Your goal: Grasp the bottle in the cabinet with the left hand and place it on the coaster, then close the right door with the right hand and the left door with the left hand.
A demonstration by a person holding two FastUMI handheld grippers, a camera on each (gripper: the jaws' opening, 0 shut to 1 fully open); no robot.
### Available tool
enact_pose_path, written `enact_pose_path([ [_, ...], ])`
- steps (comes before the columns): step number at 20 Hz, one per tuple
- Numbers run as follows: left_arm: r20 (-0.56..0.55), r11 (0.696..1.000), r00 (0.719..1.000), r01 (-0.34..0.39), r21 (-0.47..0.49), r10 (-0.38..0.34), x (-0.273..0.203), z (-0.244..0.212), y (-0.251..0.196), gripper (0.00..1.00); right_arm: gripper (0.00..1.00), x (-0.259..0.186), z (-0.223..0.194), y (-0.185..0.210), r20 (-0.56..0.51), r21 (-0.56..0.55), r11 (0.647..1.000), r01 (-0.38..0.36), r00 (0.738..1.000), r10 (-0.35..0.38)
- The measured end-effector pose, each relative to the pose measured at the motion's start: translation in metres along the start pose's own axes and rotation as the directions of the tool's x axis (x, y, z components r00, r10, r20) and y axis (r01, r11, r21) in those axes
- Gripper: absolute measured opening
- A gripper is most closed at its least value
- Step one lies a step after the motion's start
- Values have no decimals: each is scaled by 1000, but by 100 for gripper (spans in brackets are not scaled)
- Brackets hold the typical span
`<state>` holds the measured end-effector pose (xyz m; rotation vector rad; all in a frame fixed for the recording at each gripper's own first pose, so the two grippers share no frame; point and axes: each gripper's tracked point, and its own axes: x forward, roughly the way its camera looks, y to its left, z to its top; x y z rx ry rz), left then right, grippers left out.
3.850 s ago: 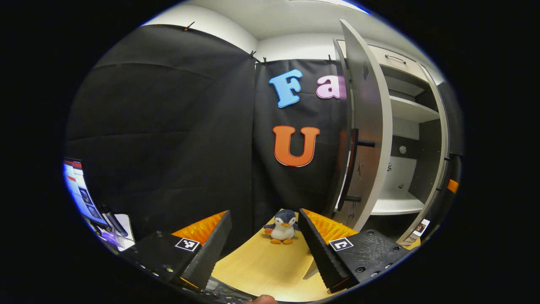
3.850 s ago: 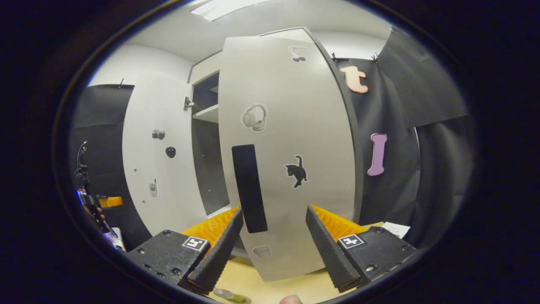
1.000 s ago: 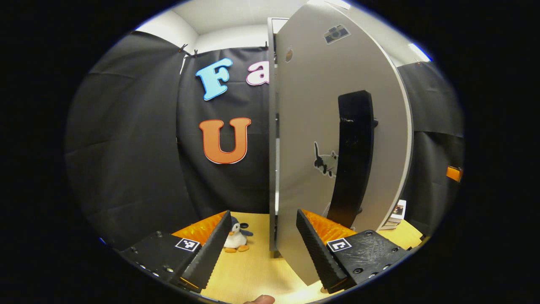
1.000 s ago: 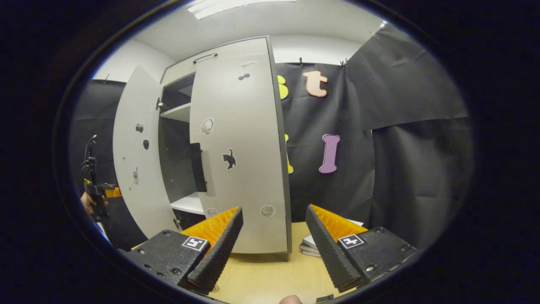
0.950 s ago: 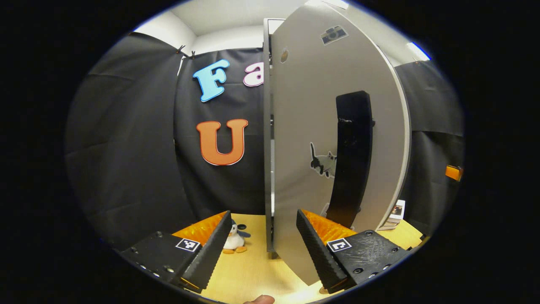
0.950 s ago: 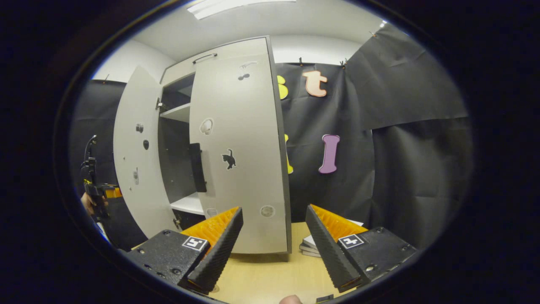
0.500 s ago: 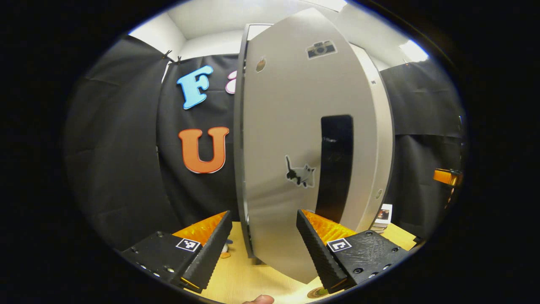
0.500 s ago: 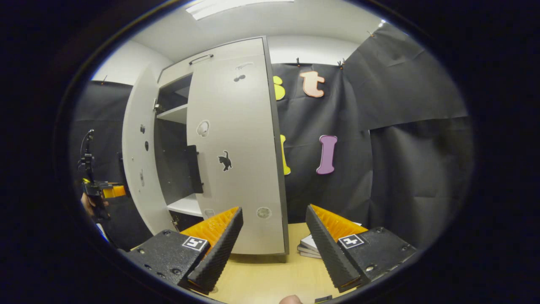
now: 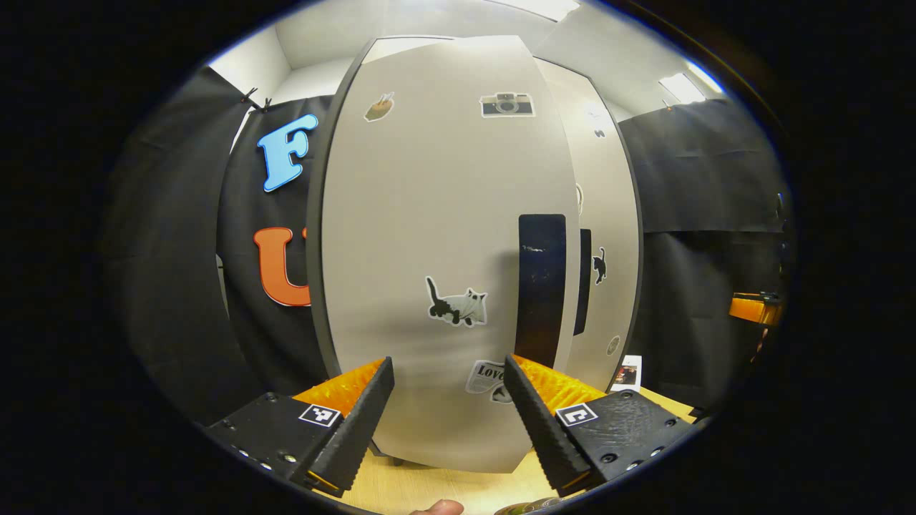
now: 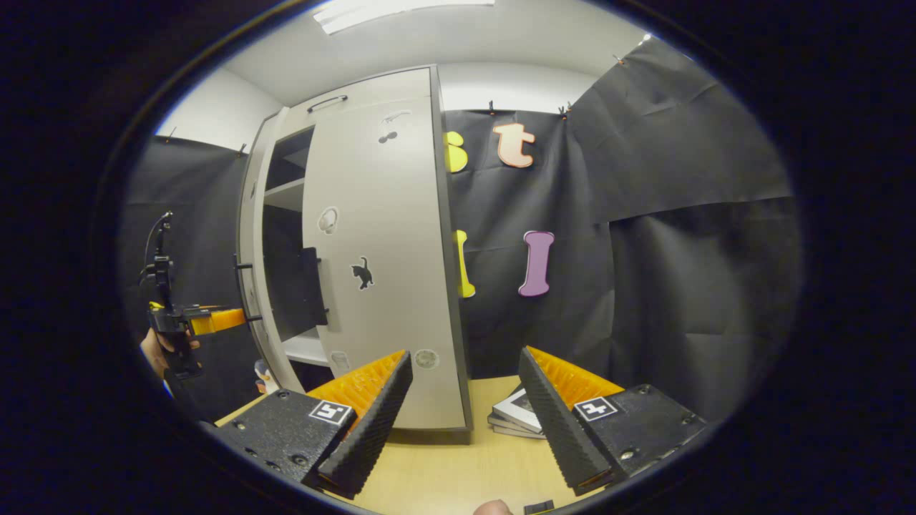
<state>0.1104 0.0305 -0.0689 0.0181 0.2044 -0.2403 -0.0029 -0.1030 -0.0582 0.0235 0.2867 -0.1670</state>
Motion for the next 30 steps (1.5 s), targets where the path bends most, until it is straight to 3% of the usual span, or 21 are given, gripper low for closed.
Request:
enact_pose_path([
  [3, 11, 999, 1000, 25, -46, -25, 4, 2, -9, 92, 94, -3, 2, -14, 6, 1, 999, 32, 999, -32],
  [4, 16, 998, 999, 33, -55, -32, 5, 4, -10, 92, 98, -3, 3, -17, 5, 1, 999, 40, 999, -40],
  [7, 24, 998, 999, 36, -55, -34, 8, 9, -15, 92, 98, -3, 5, -16, 4, 0, 999, 46, 999, -46],
  [8, 29, 996, 998, 55, -64, -53, 7, 12, -21, 93, 94, -3, 8, -14, 9, -5, 999, 40, 999, -40],
  [9, 32, 995, 997, 73, -73, -71, 6, 14, -28, 93, 98, -3, 12, -10, 18, -12, 999, 33, 999, -33],
  [10, 38, 994, 996, 78, -70, -76, 3, 20, -30, 100, 94, -2, 17, -8, 30, -19, 999, 26, 999, -26],
  [11, 43, 996, 997, 73, -59, -70, -1, 25, -29, 95, 98, -2, 21, -4, 41, -25, 1000, 18, 999, -17],
  [12, 43, 997, 997, 61, -46, -59, -5, 30, -27, 95, 94, -1, 26, 0, 50, -31, 999, 8, 999, -7],
  [13, 43, 998, 998, 49, -35, -48, -10, 34, -26, 95, 98, 0, 32, 5, 60, -34, 999, -4, 998, 6],
  [15, 59, 999, 998, 36, -22, -34, -22, 47, -28, 95, 94, 1, 47, 14, 91, -40, 999, -31, 995, 35],
  [16, 71, 999, 997, 30, -17, -28, -30, 54, -28, 95, 98, 0, 55, 19, 106, -47, 998, -42, 993, 46],
  [18, 99, 1000, 995, -1, -12, 2, -46, 70, -24, 95, 94, 0, 71, 27, 129, -61, 997, -56, 990, 63],
  [20, 128, 999, 991, -46, -20, 48, -63, 87, -14, 95, 98, -1, 86, 37, 145, -75, 995, -69, 986, 80],
  [22, 154, 994, 983, -97, -48, 103, -81, 104, -3, 94, 94, -3, 106, 48, 175, -100, 991, -86, 979, 102],
  [26, 175, 978, 966, -168, -121, 188, -119, 127, 16, 95, 98, -7, 137, 64, 226, -154, 986, -67, 969, 101],
  [29, 227, 966, 942, -222, -131, 247, -147, 152, 32, 95, 94, -9, 154, 74, 261, -176, 982, -73, 958, 118],
  [30, 234, 960, 933, -250, -127, 274, -157, 156, 38, 95, 98, -10, 157, 77, 264, -185, 980, -77, 957, 125],
])
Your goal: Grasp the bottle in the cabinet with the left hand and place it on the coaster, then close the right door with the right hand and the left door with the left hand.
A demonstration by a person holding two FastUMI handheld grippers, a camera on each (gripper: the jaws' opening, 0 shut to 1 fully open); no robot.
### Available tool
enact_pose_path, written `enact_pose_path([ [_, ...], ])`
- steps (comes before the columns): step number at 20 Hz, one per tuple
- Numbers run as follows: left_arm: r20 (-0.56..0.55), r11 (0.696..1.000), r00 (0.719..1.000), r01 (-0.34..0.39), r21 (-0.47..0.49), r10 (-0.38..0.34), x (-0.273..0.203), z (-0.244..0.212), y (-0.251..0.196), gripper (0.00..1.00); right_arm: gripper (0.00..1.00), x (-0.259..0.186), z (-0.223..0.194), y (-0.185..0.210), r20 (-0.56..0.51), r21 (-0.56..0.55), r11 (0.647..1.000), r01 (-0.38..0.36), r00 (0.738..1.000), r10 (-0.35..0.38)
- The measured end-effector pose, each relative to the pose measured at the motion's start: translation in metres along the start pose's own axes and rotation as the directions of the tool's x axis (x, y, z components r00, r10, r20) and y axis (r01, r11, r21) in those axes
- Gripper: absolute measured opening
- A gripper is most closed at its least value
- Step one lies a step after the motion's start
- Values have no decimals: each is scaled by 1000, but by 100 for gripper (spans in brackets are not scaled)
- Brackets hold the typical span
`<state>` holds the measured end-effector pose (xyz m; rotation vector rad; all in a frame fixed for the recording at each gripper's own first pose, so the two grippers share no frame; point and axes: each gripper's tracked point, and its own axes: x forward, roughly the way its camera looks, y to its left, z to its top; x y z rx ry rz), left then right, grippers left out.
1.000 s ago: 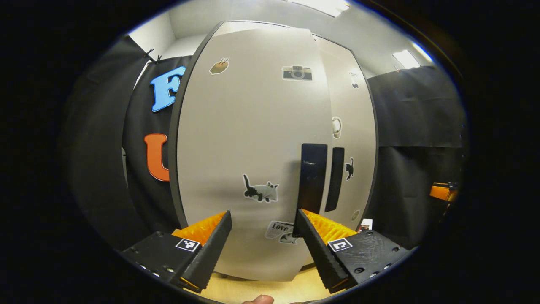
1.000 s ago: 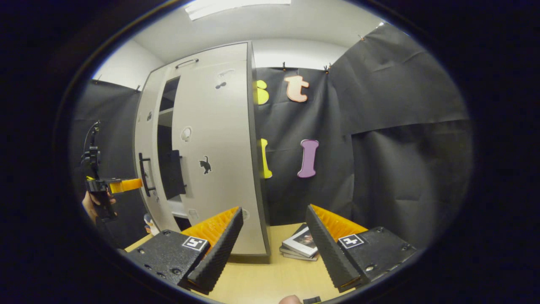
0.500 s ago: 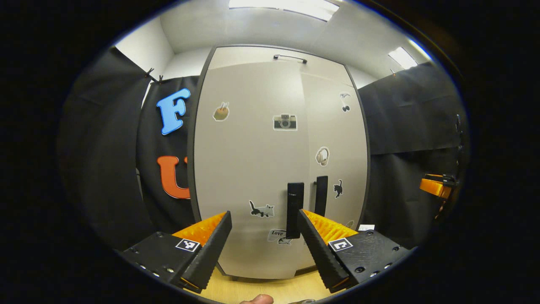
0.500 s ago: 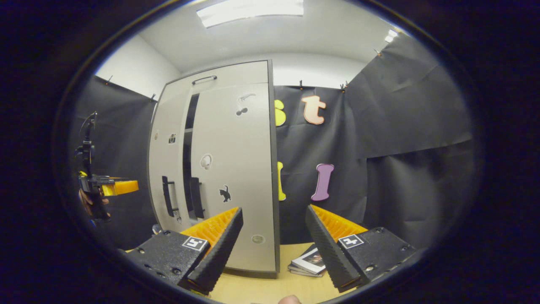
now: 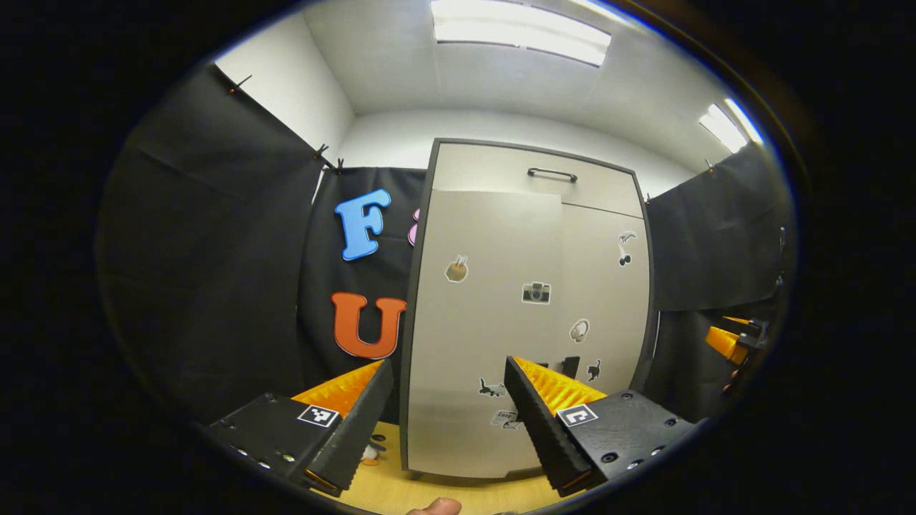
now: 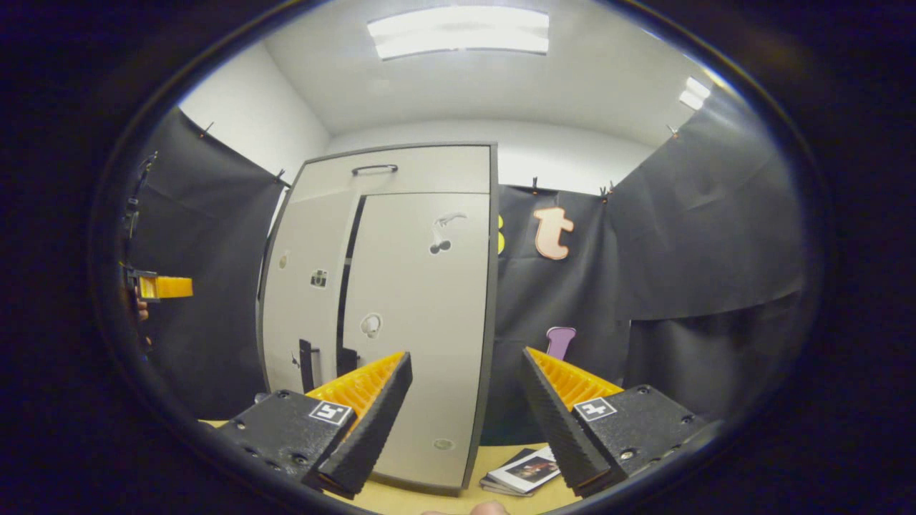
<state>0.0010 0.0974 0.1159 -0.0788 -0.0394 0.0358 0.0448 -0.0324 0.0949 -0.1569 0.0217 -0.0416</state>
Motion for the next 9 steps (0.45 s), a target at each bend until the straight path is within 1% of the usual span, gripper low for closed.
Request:
enact_pose_path([
  [2, 35, 999, 999, -32, 15, 32, -10, 15, 7, 95, 98, 0, 1, 11, -1, -3, 1000, -26, 1000, 26],
  [3, 47, 999, 998, -44, 20, 43, -15, 20, 9, 95, 94, 0, 0, 15, -5, -3, 999, -37, 999, 37],
  [4, 58, 998, 997, -52, 27, 51, -18, 23, 5, 95, 98, -2, -1, 18, -7, 2, 999, -48, 999, 48],
  [5, 64, 997, 996, -61, 38, 59, -19, 24, 3, 100, 98, -2, -2, 21, -8, 11, 998, -57, 998, 57],
  [7, 77, 995, 995, -72, 64, 67, -23, 26, -3, 100, 96, -3, -4, 23, -9, 30, 997, -73, 997, 74],
  [9, 83, 992, 994, -76, 99, 68, -23, 24, -7, 100, 96, -4, -3, 21, -5, 42, 996, -74, 997, 74],
])
